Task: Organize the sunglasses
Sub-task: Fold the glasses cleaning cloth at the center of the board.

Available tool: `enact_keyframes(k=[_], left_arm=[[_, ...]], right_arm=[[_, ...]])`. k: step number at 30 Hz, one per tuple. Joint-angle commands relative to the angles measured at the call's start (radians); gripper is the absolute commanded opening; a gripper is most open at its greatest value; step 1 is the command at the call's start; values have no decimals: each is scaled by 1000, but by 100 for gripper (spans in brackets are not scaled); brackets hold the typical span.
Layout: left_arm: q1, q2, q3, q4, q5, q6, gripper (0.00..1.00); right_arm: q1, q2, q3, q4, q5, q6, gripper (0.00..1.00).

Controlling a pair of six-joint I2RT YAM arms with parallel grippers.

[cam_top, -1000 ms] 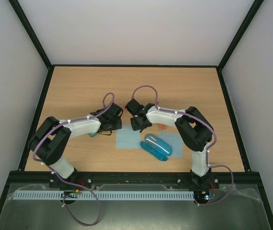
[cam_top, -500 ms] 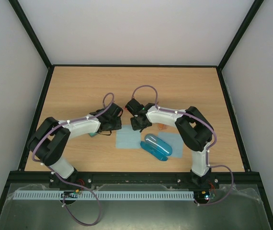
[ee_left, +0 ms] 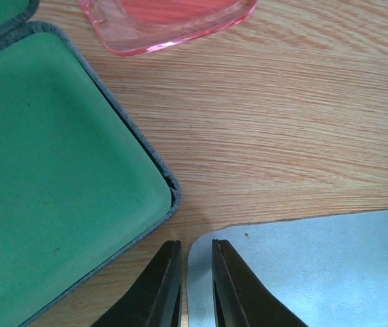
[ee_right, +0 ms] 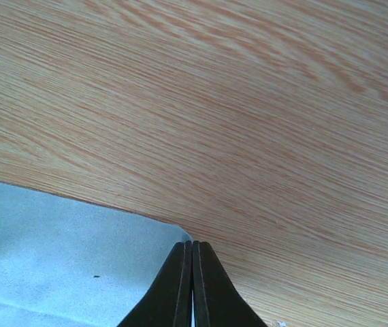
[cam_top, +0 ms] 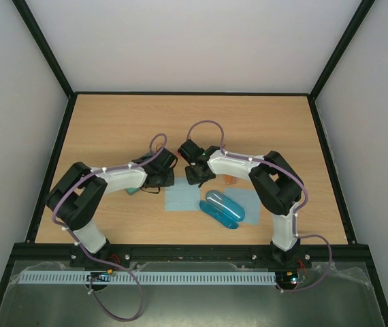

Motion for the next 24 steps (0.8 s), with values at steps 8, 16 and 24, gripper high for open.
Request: enact_keyframes(k=[8,16,24], left_arm=[[-8,43,15,-3,-7,1,2],[-13,-6,2,-4,-19,-11,2],[-11,-78,4,-27,-39,-19,2]], right_arm=[[6,19,5,-41,-10,-8,1],[6,10,0,-36,-17,-9,1],[6,-16,7,-39,-17,-11,1]])
